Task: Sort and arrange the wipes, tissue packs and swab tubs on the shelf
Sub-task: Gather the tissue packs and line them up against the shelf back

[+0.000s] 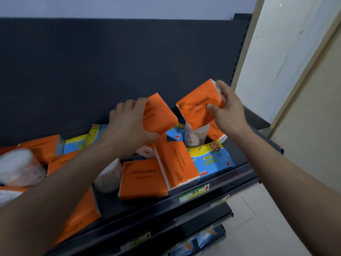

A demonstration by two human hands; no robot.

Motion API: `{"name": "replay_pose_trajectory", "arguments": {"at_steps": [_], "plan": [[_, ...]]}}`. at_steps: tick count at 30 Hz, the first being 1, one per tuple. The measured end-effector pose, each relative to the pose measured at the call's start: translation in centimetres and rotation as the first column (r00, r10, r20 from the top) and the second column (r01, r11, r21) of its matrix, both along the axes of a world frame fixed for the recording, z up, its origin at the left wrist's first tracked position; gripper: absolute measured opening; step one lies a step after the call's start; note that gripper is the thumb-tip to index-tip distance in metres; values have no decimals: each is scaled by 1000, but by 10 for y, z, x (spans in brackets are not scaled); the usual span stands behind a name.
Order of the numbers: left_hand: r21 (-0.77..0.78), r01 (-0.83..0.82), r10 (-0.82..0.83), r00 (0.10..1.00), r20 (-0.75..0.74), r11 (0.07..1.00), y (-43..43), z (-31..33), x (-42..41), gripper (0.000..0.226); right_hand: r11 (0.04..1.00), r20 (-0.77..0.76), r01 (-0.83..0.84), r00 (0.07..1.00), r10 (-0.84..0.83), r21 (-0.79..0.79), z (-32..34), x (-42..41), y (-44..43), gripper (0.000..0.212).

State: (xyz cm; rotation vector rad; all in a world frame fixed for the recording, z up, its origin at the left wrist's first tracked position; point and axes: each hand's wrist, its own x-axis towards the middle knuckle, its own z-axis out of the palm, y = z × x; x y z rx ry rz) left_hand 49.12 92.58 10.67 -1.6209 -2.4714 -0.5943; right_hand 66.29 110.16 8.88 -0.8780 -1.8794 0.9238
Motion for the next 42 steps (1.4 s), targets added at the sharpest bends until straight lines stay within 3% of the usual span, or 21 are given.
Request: {"name": "replay_pose_trajectory", "arguments": {"at_steps": [10,16,19,26,34,42], "plan": [[-34,29,-29,1000,5,999,47,-10,-13,89,1000,30,6,1000,-6,9,-7,-4,36,72],[10,-49,49,999,12,999,71,-6,-33,94,996,-4,-88,996,88,28,-1,-18,76,74],[-10,-105,105,994,-36,994,86,-9,-41,98,989,60,-142,988,140,38,3,-27,95,75],[-64,-126,118,987,-113,990,137,-21,-39,99,953,100,-294,953,285,79,-4,-47,156,49],[-277,-76,55,995,-84,958,194,-51,-25,99,948,328,-314,902,282,47,-24,-50,213,41],[-340,27,-32,999,-11,940,223,-75,-22,95,935,463,-355,832,305,22,-47,-45,245,39]]}}
